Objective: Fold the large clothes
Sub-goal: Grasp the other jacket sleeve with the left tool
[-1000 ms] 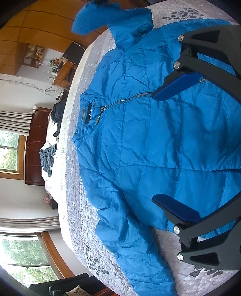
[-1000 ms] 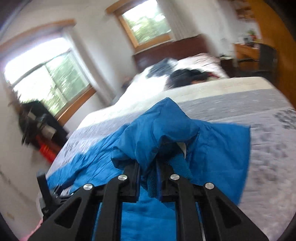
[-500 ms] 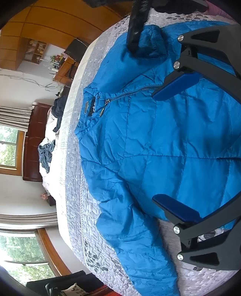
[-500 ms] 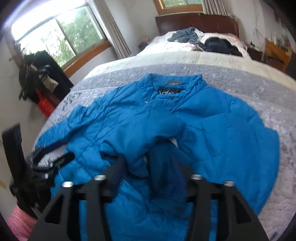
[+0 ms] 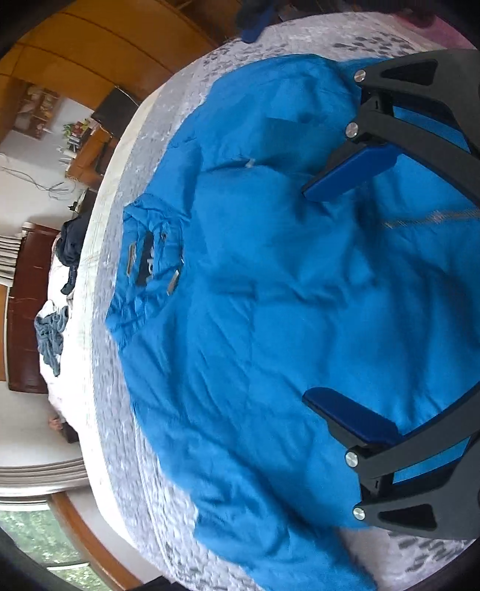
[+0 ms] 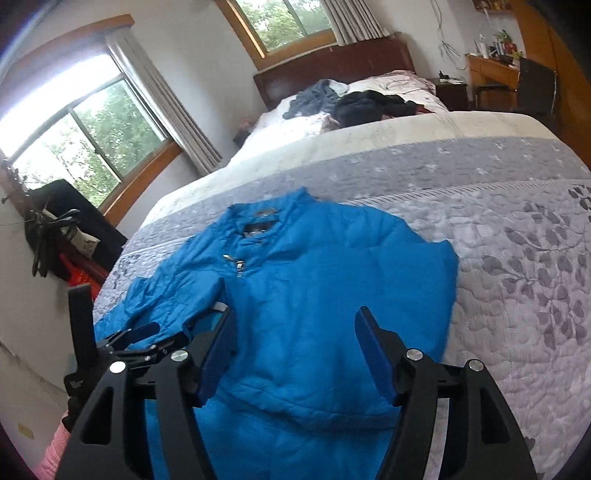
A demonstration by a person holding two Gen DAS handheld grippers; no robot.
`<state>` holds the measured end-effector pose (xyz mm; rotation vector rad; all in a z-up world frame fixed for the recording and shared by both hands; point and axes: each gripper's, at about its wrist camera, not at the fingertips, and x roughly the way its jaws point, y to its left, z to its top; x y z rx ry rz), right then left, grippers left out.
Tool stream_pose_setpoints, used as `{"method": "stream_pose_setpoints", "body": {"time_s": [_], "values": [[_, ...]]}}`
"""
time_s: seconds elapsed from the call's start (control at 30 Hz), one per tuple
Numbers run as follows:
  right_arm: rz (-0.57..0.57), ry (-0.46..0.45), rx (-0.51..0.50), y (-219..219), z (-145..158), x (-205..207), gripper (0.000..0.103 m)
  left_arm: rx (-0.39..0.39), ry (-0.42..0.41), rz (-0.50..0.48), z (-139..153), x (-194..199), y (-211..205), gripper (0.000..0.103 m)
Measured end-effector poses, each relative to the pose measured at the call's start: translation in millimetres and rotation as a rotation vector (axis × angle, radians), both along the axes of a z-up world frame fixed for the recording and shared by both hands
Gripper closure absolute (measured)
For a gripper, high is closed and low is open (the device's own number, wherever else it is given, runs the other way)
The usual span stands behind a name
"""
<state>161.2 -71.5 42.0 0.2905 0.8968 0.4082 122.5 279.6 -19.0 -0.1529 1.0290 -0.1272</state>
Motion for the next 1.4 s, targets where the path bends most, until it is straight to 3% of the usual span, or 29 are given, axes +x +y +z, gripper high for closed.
{"method": "stream_pose_setpoints", "body": {"time_s": [0.1,0.13,0.17,0.2,0.27,0.33,0.4,0.5,0.6,0.7,0.77,0.83,0.93,1.07,1.17,1.27,1.33,1.4], "values": [[-0.014,0.015,0.009,-6,-6,4,0.036,-0.029,0.067,-0.033,-11,11,-12,0.004],[-0.022,0.018,0.010,-8,-8,5,0.036,-0.051,0.073,-0.036,-13,13,-14,0.014],[-0.030,0.018,0.009,-10,-8,5,0.036,-0.080,0.075,-0.048,-14,13,-15,0.038],[-0.036,0.017,0.006,-11,-9,5,0.037,-0.122,0.078,-0.063,-14,14,-14,0.049],[-0.045,0.015,0.011,-16,-9,5,0.038,-0.124,0.068,-0.060,-9,12,-13,0.070],[-0.043,0.018,0.028,-20,-9,5,0.039,-0.140,0.040,-0.069,-1,10,-7,0.082],[-0.023,0.028,0.062,-21,-11,5,0.040,-0.188,0.014,-0.065,9,6,6,0.087],[0.025,0.070,0.121,-18,-20,10,0.040,-0.178,-0.013,-0.039,15,7,27,0.087],[-0.007,0.130,0.077,-16,-39,19,0.040,-0.161,0.027,-0.006,1,12,41,0.086],[-0.021,0.206,0.054,-14,-69,31,0.043,-0.140,0.054,0.000,-16,16,49,0.072],[-0.013,0.208,0.046,-12,-79,34,0.043,-0.124,0.029,0.009,-17,16,54,0.051],[-0.013,0.199,0.036,-11,-78,33,0.043,-0.097,0.004,0.016,-11,13,55,0.041],[-0.034,0.188,0.047,-14,-67,27,0.043,-0.055,-0.051,0.009,7,6,49,0.033],[-0.018,0.142,0.040,-8,-49,19,0.041,-0.009,-0.127,-0.072,34,-6,19,0.020],[0.010,0.151,0.026,5,-49,17,0.041,0.073,-0.138,-0.134,39,-3,-19,0.016],[0.014,0.168,0.022,9,-54,20,0.041,0.241,-0.095,-0.100,25,14,-45,0.016],[0.011,0.176,0.028,7,-58,21,0.041,0.265,-0.060,-0.058,14,24,-45,0.019],[0.011,0.179,0.033,6,-59,22,0.042,0.242,-0.024,-0.048,5,29,-40,0.030]]}}
